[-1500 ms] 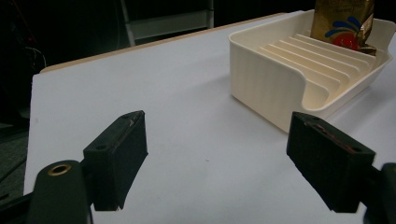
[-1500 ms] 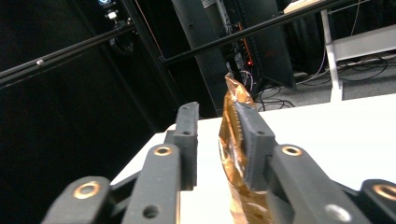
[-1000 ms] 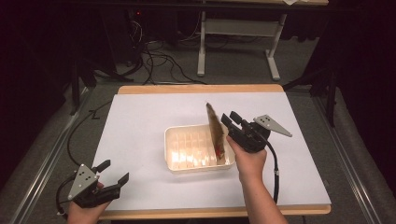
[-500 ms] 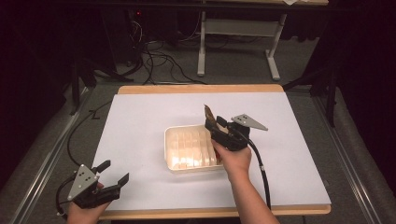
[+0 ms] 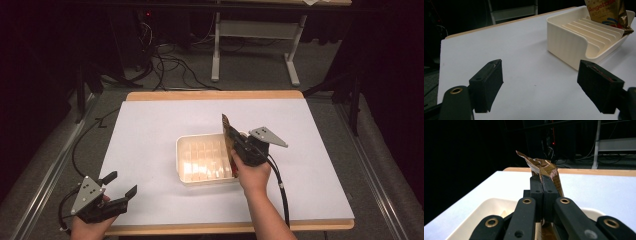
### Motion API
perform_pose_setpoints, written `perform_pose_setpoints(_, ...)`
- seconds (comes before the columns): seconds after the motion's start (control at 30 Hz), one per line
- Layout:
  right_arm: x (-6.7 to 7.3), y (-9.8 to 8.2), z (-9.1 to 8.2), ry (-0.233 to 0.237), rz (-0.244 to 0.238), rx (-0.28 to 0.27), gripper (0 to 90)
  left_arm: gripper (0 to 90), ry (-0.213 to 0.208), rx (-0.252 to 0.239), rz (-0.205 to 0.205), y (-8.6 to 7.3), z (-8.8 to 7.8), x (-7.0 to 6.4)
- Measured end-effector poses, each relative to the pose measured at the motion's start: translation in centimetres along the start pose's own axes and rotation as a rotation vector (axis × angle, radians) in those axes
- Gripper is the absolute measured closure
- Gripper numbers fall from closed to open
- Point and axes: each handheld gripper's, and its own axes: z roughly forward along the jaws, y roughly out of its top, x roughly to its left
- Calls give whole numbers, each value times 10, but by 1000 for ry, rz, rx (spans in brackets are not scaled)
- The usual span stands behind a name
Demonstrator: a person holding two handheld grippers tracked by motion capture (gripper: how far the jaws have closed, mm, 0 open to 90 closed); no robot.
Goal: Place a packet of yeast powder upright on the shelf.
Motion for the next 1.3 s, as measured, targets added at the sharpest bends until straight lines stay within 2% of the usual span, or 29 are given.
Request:
perform_pose_setpoints(0.13,-1,-11,-9,0,-2,-43,900,212,-1,6,4,0,1,-2)
perform_pose_setpoints(0.5,-4,-27,-17,20,3,-40,899,213,3,6,-2,-1,1,0)
perform_pose_setpoints(0.6,-6,-31,-22,23,-19,-22,824,213,2,9,1,-1,1,0)
perform_pose_setpoints(0.63,-6,-31,-22,23,-19,-22,824,213,2,9,1,-1,1,0)
perform_pose_setpoints(0.67,-7,-31,-21,25,-9,2,717,213,1,11,3,-1,2,-1)
perform_pose_setpoints(0.7,-7,-31,-21,25,-9,2,717,213,1,11,3,-1,2,-1)
perform_pose_setpoints(0.73,-8,-29,-18,27,10,18,657,213,0,10,5,0,2,-2)
perform_pose_setpoints(0.77,-8,-29,-18,27,10,18,657,213,0,10,5,0,2,-2)
perform_pose_setpoints(0.8,-8,-25,-13,29,11,35,592,213,0,11,4,-1,2,-2)
perform_pose_setpoints(0.83,-8,-25,-13,29,11,35,592,213,0,11,4,-1,2,-2)
perform_pose_setpoints(0.87,-9,-18,-8,38,26,49,545,213,1,13,4,-1,2,-2)
perform_pose_setpoints(1.0,-6,-6,-1,46,12,46,518,213,1,10,-1,-1,2,-1)
perform_pose_setpoints(1.03,-3,4,4,42,5,43,513,213,1,10,-4,-1,2,0)
perform_pose_setpoints(1.17,0,18,16,23,0,55,514,213,1,6,-8,-1,1,1)
perform_pose_setpoints(1.2,0,22,26,11,-1,89,532,213,1,1,-11,-1,1,1)
perform_pose_setpoints(1.23,0,22,26,11,-1,89,532,213,1,1,-11,-1,1,1)
perform_pose_setpoints(1.27,-1,22,35,-5,2,135,624,214,1,1,-12,-1,1,1)
perform_pose_setpoints(1.3,-1,22,37,-23,-3,151,734,213,0,0,-15,-2,1,1)
